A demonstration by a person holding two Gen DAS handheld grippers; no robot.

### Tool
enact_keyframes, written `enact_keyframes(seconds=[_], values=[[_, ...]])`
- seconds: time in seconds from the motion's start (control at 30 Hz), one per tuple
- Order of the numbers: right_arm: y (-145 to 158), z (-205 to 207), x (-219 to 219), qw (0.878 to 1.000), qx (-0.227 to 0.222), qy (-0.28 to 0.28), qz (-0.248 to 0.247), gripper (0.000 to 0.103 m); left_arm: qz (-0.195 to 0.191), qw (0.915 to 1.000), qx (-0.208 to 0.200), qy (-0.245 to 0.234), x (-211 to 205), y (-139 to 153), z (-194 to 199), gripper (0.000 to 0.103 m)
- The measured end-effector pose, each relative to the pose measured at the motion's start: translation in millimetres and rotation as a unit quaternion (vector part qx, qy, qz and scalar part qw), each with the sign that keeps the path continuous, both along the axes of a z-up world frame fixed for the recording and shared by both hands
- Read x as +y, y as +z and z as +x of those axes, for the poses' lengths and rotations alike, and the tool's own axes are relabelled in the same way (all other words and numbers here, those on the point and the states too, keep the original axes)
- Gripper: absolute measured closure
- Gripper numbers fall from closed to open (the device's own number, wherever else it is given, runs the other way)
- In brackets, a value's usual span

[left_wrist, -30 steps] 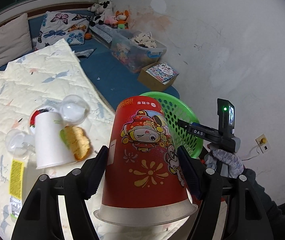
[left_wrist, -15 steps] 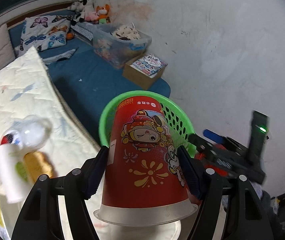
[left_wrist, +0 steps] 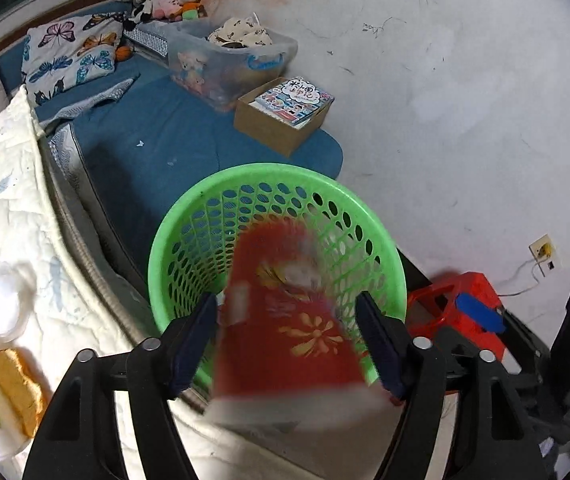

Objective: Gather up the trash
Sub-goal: 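Carry the red cup and milk carton over the green basket and release both, then move both tools back over the yellow-labelled bottle and white paper cup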

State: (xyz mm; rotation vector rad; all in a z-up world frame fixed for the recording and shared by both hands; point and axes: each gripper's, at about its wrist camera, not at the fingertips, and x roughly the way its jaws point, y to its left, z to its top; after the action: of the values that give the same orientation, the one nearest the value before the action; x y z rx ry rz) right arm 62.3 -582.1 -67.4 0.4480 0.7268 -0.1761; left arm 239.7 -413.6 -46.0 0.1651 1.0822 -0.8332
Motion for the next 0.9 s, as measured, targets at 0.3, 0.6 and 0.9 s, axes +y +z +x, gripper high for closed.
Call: enact_keyframes(seconds=[0.3, 0.6, 0.9], values=[[0.7, -7.1, 3.4, 1.000, -0.004, 0.001, 0.009, 0.025, -0.019, 0.9997, -0.017, 0.007, 25.6, 10.8, -6.0, 0.027], [13.4, -12.5, 32.5, 0.999, -0.017, 0.030, 0.006, 0.025, -0.041, 0.9968, -0.053, 0.043, 95.3, 38.5, -38.3, 0.027], [24.0, -4.4, 76.3, 0.997, -0.024, 0.075, 0.001, 0.024, -0.049, 0.9910, -0.080, 0.095, 183.2, 49.0, -62.7, 0.027]])
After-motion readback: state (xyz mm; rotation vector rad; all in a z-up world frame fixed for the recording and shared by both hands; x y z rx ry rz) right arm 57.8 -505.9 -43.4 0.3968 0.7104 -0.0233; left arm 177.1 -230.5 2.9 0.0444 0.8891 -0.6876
